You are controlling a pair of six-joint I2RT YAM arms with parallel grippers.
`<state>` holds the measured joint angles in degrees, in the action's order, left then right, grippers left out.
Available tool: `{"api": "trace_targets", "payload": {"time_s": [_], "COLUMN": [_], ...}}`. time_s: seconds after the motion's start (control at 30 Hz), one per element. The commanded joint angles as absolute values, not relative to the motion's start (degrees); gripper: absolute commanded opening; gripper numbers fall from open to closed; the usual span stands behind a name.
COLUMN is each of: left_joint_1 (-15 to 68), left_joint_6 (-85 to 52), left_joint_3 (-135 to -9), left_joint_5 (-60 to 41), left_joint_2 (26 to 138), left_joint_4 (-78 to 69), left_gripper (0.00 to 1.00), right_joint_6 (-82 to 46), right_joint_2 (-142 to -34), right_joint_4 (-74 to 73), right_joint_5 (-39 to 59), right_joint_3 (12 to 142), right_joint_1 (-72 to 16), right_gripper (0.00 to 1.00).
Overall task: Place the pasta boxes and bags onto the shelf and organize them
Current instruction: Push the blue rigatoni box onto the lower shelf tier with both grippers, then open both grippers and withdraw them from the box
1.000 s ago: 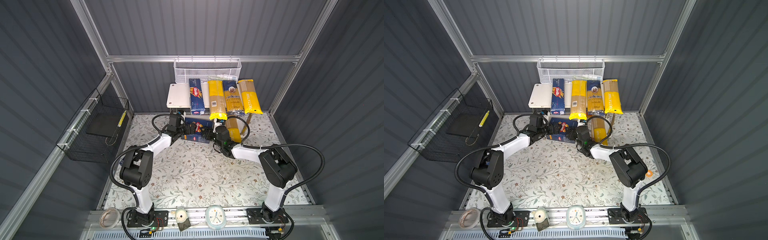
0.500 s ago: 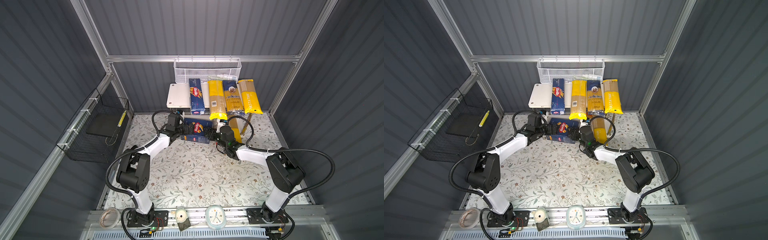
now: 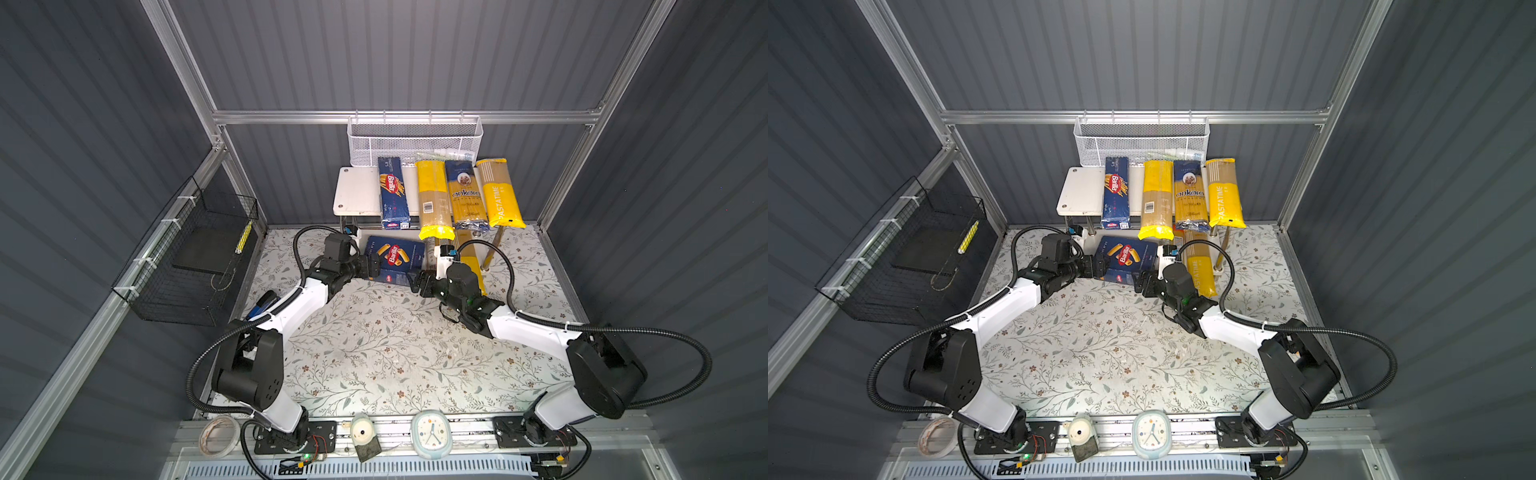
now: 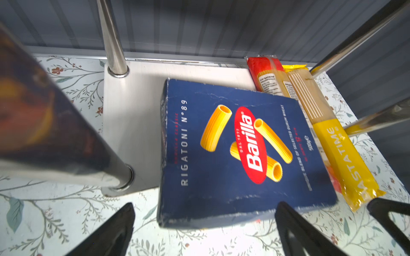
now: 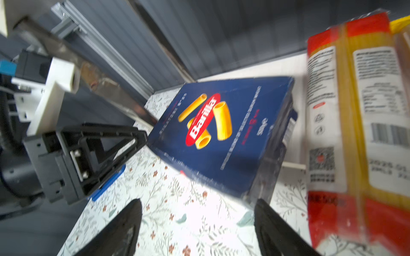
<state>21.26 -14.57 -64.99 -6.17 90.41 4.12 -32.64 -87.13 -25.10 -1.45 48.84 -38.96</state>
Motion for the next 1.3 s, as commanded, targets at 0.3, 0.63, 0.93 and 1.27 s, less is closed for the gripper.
{"api": "trace_targets", "payload": {"time_s": [0.3, 0.63, 0.93, 1.27], "left_joint_1": [20.9, 20.8, 20.7, 20.7], "left_joint_6": [-14.9, -16.4, -18.3, -20.2], "left_joint_3": [-53.9, -44.7, -39.3, -35.8], "left_joint_5": [-2.8, 6.6, 10.2, 13.7], "left_joint_2": [78.8, 65.8, 58.4, 51.5], "left_joint_4": [9.1, 14.2, 18.7, 18.8], "left_gripper": [1.0, 1.0, 1.0, 1.0], "right_joint_6": [-29.2, -30.3, -30.9, -31.4], "right_joint_2": [-88.7, -99.7, -106.7, -109.0], "right_joint_4": [-26.0, -31.1, -33.3, -33.7], "right_joint_5": [4.7, 8.6, 8.3, 7.4], "right_joint_3": [48.8, 56.5, 61.4, 63.4], "right_joint_1": [-45.5, -46.1, -45.5, -43.1], "right_gripper": [0.81, 0.8, 0.81, 0.81]}}
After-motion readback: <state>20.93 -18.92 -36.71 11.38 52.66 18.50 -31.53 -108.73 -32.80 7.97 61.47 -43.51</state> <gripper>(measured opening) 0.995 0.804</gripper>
